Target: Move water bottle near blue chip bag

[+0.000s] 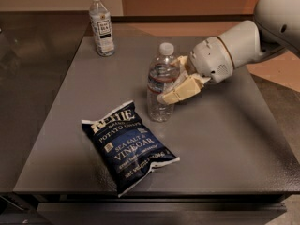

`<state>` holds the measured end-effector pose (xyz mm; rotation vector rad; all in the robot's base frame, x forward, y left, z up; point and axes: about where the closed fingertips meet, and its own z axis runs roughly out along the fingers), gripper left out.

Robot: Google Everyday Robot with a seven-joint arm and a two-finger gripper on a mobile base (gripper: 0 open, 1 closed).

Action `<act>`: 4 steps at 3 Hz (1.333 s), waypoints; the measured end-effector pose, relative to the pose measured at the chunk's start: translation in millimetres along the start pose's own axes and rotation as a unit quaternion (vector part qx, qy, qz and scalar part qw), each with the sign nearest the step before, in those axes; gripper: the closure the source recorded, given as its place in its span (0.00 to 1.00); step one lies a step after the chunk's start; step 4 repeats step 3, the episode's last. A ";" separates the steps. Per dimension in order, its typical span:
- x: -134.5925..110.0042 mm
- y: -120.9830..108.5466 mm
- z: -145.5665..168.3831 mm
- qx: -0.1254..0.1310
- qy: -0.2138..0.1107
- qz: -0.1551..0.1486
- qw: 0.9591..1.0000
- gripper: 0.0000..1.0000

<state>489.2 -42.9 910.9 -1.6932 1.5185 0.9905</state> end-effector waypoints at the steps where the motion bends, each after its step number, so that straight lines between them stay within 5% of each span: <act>1: 2.1 0.1 3.9 -0.008 0.006 -0.002 1.000 0.15; 2: 5.5 0.1 3.4 -0.008 0.010 -0.002 1.000 0.00; 4: 5.6 0.1 3.4 -0.008 0.010 -0.002 1.000 0.00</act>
Offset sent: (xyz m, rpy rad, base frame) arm -0.0001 -0.0078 -0.0101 -0.0303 0.0025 0.0130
